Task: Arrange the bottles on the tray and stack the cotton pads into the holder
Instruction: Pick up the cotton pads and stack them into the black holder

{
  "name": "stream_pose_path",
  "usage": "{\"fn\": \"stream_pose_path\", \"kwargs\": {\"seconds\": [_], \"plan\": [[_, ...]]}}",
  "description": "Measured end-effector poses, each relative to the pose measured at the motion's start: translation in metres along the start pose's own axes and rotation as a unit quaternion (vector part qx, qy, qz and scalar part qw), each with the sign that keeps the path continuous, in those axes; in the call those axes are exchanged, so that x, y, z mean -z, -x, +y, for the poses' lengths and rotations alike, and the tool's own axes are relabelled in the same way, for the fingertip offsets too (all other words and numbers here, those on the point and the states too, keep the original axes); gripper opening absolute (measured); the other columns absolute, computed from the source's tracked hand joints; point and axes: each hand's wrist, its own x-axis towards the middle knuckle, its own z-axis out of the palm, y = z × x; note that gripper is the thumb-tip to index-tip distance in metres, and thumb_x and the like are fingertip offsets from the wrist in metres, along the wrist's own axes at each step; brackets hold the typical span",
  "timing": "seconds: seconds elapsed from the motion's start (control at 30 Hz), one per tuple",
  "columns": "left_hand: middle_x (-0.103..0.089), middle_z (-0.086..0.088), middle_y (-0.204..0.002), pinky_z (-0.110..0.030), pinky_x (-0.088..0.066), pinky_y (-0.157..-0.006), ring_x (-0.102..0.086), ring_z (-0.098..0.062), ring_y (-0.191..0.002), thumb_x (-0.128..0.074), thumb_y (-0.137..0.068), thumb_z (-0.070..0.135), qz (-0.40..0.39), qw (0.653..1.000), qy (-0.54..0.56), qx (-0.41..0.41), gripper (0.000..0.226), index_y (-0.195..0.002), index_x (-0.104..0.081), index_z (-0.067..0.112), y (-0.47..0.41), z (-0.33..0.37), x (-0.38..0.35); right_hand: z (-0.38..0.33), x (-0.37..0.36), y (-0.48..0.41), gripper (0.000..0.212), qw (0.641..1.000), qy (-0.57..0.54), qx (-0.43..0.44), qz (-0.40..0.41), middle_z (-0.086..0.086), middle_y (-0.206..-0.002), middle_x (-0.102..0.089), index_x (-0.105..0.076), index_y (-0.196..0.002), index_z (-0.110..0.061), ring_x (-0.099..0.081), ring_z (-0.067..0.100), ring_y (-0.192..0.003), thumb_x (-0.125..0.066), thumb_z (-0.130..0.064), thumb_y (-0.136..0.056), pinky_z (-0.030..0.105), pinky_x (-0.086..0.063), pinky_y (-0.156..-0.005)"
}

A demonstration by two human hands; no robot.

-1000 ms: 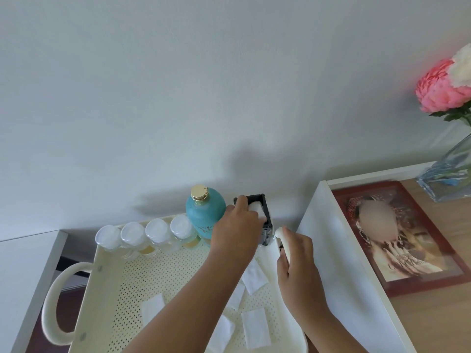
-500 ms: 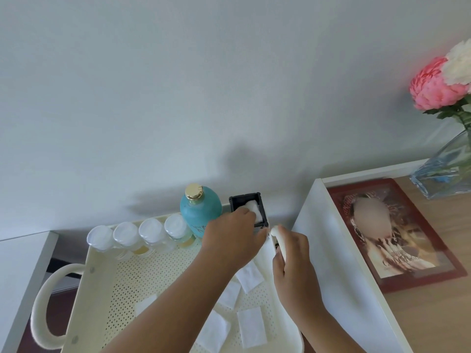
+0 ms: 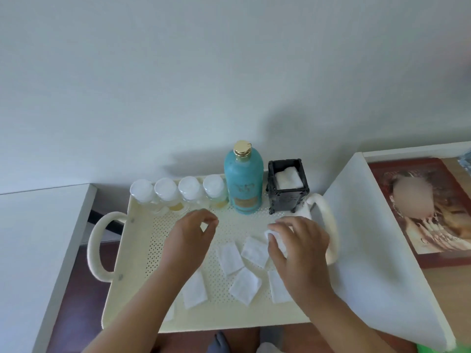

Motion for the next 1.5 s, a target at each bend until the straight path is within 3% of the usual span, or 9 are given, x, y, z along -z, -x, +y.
{"fn": "stream_pose_path", "kwargs": {"seconds": [0.1,0.23,0.43,0.6,0.83,1.0,1.2,1.37,1.5], "plan": [[-0.064,0.02,-0.085,-0.025,-0.046,-0.062,-0.057,0.0,-0.066,-0.066,-0.087,0.027,-0.002,0.998,0.016,0.063,0.014,-0.077,-0.06,0.034,0.012,-0.047,0.008,-0.019,-0.023,0.013,0.017,0.991,-0.003,0.007,-0.132,-0.01,-0.099,-0.065,-0.066,-0.097,-0.025,-0.059,0.019,-0.098,-0.07,-0.023,-0.081,0.041,-0.044,-0.082],[-0.064,0.019,-0.094,-0.024,-0.046,-0.061,-0.057,-0.001,-0.072,-0.064,-0.089,0.027,-0.024,0.992,0.024,0.124,0.008,-0.089,-0.062,0.034,0.03,-0.096,0.013,-0.033,-0.053,0.023,0.024,0.973,0.045,0.005,-0.226,-0.01,-0.109,-0.065,-0.067,-0.105,-0.026,-0.056,0.021,-0.109,-0.07,-0.027,-0.081,0.042,-0.039,-0.088],[-0.055,0.016,-0.107,-0.03,-0.048,-0.083,-0.052,-0.01,-0.099,-0.066,-0.088,0.03,-0.077,0.991,-0.006,0.109,0.026,-0.114,-0.06,0.029,0.038,-0.123,0.008,-0.035,-0.078,0.023,0.038,0.948,0.1,0.01,-0.301,-0.01,-0.136,-0.053,-0.058,-0.123,-0.03,-0.037,0.026,-0.131,-0.064,-0.031,-0.086,0.044,-0.029,-0.098],[-0.052,0.016,-0.117,-0.03,-0.047,-0.079,-0.042,-0.01,-0.11,-0.066,-0.087,0.035,-0.105,0.991,-0.045,0.072,0.035,-0.12,-0.056,0.029,0.034,-0.124,-0.001,-0.037,-0.087,0.02,0.038,0.936,0.117,0.018,-0.333,-0.015,-0.141,-0.047,-0.054,-0.123,-0.034,-0.028,0.026,-0.134,-0.063,-0.036,-0.086,0.043,-0.025,-0.101],[-0.055,0.016,-0.096,-0.026,-0.041,-0.071,-0.043,-0.01,-0.096,-0.069,-0.083,0.033,-0.1,0.992,-0.053,0.055,0.027,-0.108,-0.06,0.029,0.027,-0.127,-0.006,-0.043,-0.087,0.02,0.02,0.954,0.103,0.03,-0.278,-0.009,-0.103,-0.067,-0.069,-0.095,-0.025,-0.05,0.031,-0.113,-0.074,-0.019,-0.077,0.042,-0.039,-0.085],[-0.05,0.014,-0.093,-0.026,-0.04,-0.07,-0.043,-0.012,-0.095,-0.069,-0.084,0.029,-0.107,0.992,-0.039,0.05,0.018,-0.1,-0.06,0.027,0.023,-0.13,-0.008,-0.048,-0.09,0.021,0.015,0.964,0.094,0.045,-0.243,-0.007,-0.08,-0.066,-0.067,-0.08,-0.023,-0.057,0.026,-0.092,-0.077,-0.015,-0.073,0.038,-0.042,-0.073],[-0.058,0.014,-0.09,-0.022,-0.038,-0.063,-0.051,-0.009,-0.088,-0.066,-0.085,0.026,-0.086,0.994,0.032,0.058,0.011,-0.088,-0.056,0.03,0.022,-0.123,0.004,-0.051,-0.079,0.013,0.007,0.97,0.06,0.009,-0.234,-0.006,-0.084,-0.063,-0.066,-0.089,-0.021,-0.052,0.023,-0.091,-0.069,-0.019,-0.082,0.035,-0.04,-0.075],[-0.059,0.022,-0.074,-0.016,-0.035,-0.059,-0.052,0.005,-0.07,-0.071,-0.082,0.027,-0.053,0.991,0.121,0.033,0.018,-0.08,-0.055,0.035,0.016,-0.095,0.029,-0.053,-0.035,-0.007,0.011,0.99,-0.003,-0.011,-0.139,-0.008,-0.085,-0.063,-0.065,-0.09,-0.021,-0.049,0.019,-0.088,-0.072,-0.018,-0.081,0.035,-0.043,-0.073],[-0.057,0.028,-0.073,-0.017,-0.038,-0.06,-0.05,0.004,-0.063,-0.072,-0.081,0.035,-0.047,0.987,0.155,0.013,0.014,-0.082,-0.059,0.037,0.009,-0.063,0.041,-0.038,0.009,-0.041,0.011,0.998,-0.004,-0.019,-0.052,-0.005,-0.085,-0.065,-0.067,-0.091,-0.019,-0.05,0.02,-0.088,-0.071,-0.018,-0.081,0.034,-0.042,-0.076]]}}
